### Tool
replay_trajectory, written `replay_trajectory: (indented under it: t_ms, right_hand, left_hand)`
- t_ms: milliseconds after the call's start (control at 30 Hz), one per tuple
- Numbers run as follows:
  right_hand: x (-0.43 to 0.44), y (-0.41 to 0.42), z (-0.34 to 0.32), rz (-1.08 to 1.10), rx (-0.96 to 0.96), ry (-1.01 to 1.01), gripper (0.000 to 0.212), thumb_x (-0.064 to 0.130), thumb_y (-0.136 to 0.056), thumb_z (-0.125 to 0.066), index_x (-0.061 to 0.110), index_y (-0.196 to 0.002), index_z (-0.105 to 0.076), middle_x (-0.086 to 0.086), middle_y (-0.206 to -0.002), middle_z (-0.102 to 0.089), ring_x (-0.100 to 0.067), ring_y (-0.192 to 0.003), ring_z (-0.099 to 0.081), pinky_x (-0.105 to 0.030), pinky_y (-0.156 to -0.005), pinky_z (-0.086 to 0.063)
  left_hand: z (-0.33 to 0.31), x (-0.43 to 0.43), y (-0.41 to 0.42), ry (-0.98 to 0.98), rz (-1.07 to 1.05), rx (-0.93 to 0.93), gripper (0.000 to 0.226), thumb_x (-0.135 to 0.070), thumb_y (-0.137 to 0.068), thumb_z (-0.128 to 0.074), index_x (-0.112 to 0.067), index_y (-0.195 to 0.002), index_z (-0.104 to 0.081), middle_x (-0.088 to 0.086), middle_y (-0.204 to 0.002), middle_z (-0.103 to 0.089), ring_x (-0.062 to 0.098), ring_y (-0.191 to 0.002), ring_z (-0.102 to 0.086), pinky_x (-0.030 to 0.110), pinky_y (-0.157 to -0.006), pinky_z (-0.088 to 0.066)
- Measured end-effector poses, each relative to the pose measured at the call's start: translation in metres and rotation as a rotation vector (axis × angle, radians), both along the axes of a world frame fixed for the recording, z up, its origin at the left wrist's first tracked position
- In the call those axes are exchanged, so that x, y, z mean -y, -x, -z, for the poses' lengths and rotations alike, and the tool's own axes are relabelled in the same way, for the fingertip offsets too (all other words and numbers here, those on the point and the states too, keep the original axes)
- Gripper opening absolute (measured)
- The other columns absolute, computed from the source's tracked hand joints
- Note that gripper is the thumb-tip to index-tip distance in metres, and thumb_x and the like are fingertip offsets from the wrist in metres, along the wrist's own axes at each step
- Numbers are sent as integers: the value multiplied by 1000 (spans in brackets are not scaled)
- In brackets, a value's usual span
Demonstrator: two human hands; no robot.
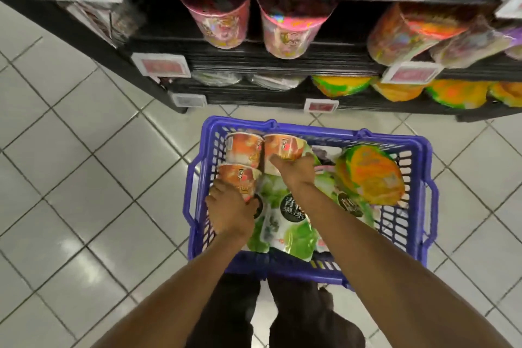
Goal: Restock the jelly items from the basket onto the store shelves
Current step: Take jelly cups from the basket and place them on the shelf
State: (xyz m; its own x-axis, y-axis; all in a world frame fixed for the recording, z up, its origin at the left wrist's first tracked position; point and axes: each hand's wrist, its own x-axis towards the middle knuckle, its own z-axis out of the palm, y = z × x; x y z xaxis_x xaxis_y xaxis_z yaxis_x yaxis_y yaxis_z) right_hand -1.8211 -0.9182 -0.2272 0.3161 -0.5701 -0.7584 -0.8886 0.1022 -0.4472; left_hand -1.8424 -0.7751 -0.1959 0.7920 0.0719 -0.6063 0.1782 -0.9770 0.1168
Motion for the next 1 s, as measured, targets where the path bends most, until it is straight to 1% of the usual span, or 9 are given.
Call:
replay_trajectory:
  t_ms: [67, 200, 300, 367, 467, 600, 733, 833, 1000]
  right_hand:
    - [4, -2, 4, -16, -50, -19, 82, 46, -71, -83, -1, -130, -51, -12, -126, -63, -30, -116, -61, -35, -92, -51]
    - [16, 5, -21, 46, 30, -44, 46, 39, -70, -85, 12, -105, -71, -7, -110, -74, -23, -106, -67, -34, -94, -51]
    - [27, 29, -66, 261, 110, -102, 33, 33, -65, -88, 16, -87, -70, 5, -82, -74, -15, -83, -70, -30, -73, -53]
    - [33, 46, -108, 350, 135, -175, 40, 34, -64, -87, 18, -95, -67, 7, -82, -70, -12, -82, -66, -33, -75, -54]
    - [39, 69, -190, 392, 206, -331, 50, 31, -71, -84, 15, -109, -56, -5, -105, -66, -20, -96, -66, -43, -82, -57]
    - [40, 84, -320, 359, 371, -352, 40, 26, -75, -81, 21, -110, -62, -3, -104, -73, -25, -102, -70, -58, -91, -53]
    - [43, 76, -456, 297, 471, -257, 71, 49, -56, -81, 23, -118, -61, -3, -111, -72, -27, -103, -69, -48, -90, -56]
    - [41, 70, -549, 268, 662, -140, 79, 57, -57, -75, 24, -127, -58, 3, -112, -72, -21, -102, -69, -31, -76, -59]
    - [42, 54, -687, 261, 943, -81, 85, 55, -58, -73, 18, -132, -54, -6, -128, -64, -31, -118, -61, -40, -84, -52]
  left_hand:
    - [2, 2, -3, -12, -13, -16, 102, -56, -73, -73, 4, -141, -27, 24, -137, -44, 39, -126, -44, 45, -108, -38]
    - [-15, -4, -3, 119, -216, -141, 95, -63, -65, -72, -3, -131, -43, 20, -127, -49, 36, -116, -50, 43, -98, -44]
    - [-50, -18, 0, 285, -333, -218, 60, -61, -65, -73, -21, -109, -62, 3, -101, -67, 26, -98, -65, 33, -76, -56]
    - [-85, -25, -2, 419, -422, -233, 32, -50, -69, -77, -26, -88, -67, -11, -79, -67, 18, -83, -69, 22, -60, -49]
    - [-163, -27, -7, 596, -504, -245, 26, -43, -76, -77, -25, -95, -71, -11, -80, -70, 13, -81, -68, 21, -61, -46]
    - [-295, -21, -17, 791, -507, -232, 32, -40, -77, -78, -24, -104, -70, -2, -91, -77, 20, -88, -73, 35, -75, -58]
    - [-432, -10, -36, 949, -431, -53, 28, -30, -77, -79, -29, -100, -62, -24, -81, -73, -5, -74, -69, 6, -57, -48]
    - [-525, -4, -45, 1064, -349, 73, 25, -23, -80, -78, -31, -96, -61, -25, -82, -73, -7, -74, -68, 4, -57, -47]
    - [-659, -4, -65, 1198, -246, 237, 48, -34, -75, -80, -24, -116, -57, -13, -93, -72, -11, -77, -65, 5, -59, -47]
